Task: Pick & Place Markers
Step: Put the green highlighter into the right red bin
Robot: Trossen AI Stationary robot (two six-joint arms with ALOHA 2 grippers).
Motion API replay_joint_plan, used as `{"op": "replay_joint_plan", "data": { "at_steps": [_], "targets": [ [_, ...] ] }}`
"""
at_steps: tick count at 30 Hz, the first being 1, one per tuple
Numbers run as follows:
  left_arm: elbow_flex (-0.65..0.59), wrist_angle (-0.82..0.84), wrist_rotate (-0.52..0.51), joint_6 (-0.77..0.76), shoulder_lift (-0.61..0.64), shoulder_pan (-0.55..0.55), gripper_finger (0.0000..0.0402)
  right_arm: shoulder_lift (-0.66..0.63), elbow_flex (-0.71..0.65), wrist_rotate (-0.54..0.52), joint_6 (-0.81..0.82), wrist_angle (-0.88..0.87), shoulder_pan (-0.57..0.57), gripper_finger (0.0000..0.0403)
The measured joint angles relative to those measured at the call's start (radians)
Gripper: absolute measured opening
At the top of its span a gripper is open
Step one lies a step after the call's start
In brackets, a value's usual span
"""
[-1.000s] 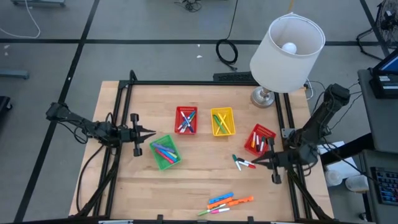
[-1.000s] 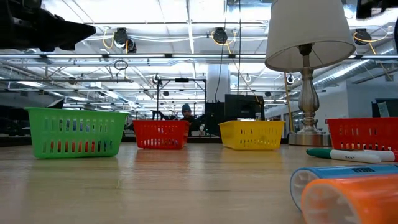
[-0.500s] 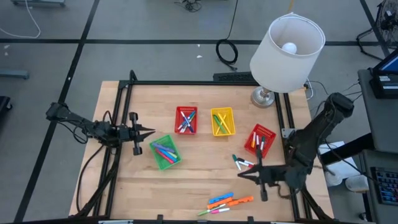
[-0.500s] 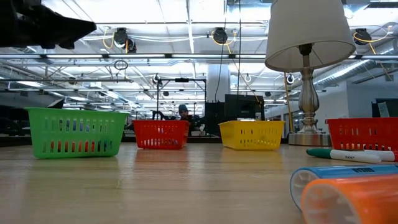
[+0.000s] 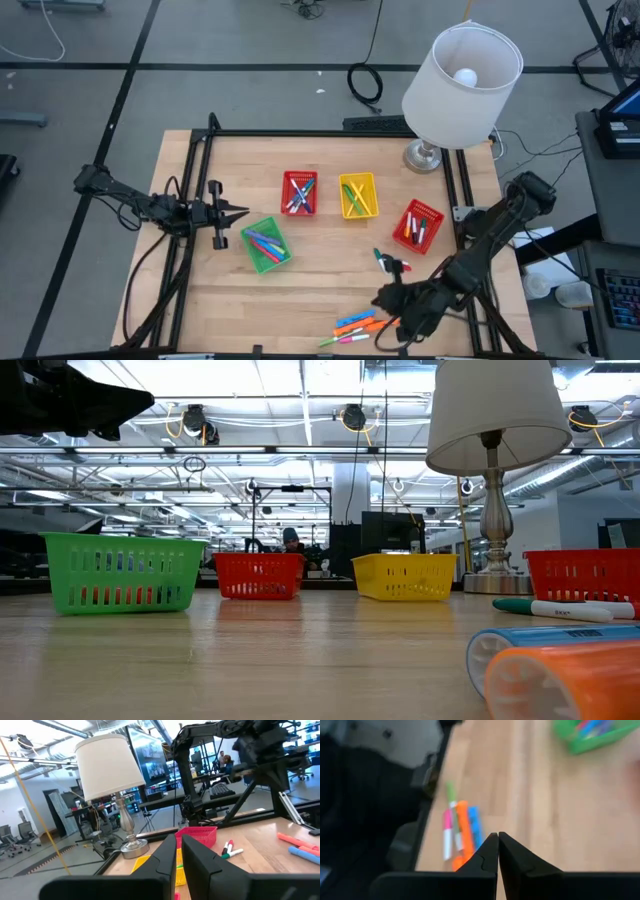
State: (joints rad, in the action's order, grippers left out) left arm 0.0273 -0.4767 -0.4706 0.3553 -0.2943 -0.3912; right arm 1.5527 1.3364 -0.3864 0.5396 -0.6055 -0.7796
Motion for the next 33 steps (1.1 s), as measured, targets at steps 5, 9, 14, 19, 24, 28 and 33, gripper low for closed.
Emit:
{"op": "replay_joint_plan", "data": {
  "at_steps": [5, 9, 14, 19, 24, 28, 33],
  "targets": [
    [0.000, 0.000, 0.000, 0.000, 0.000, 0.000, 0.0037, 0.068, 0.038, 0.125, -0.052, -0.013, 0.001, 0.0000],
    [0.000, 0.000, 0.000, 0.002, 0.000, 0.000, 0.0037, 0.087, 0.039, 0.155, -0.056, -0.041, 0.001, 0.0000],
    [0.000, 0.000, 0.000, 0.003, 0.000, 0.000, 0.0037, 0.099, 0.039, 0.088, -0.020, -0.145, 0.002, 0.0000],
    [0.000, 0.000, 0.000, 0.002, 0.000, 0.000, 0.0037, 0.098, 0.039, 0.022, 0.091, -0.287, 0.032, 0.0008],
    [0.000, 0.000, 0.000, 0.006, 0.000, 0.000, 0.0037, 0.096, -0.015, 0.021, 0.130, -0.350, 0.054, 0.0063],
    [0.000, 0.001, 0.000, 0.007, 0.000, 0.000, 0.0037, 0.093, -0.108, 0.048, 0.152, -0.302, 0.072, 0.0117],
    [0.000, 0.000, -0.001, 0.000, 0.000, 0.000, 0.0037, 0.092, -0.229, 0.099, 0.198, -0.280, 0.098, 0.0153]
  ]
}}
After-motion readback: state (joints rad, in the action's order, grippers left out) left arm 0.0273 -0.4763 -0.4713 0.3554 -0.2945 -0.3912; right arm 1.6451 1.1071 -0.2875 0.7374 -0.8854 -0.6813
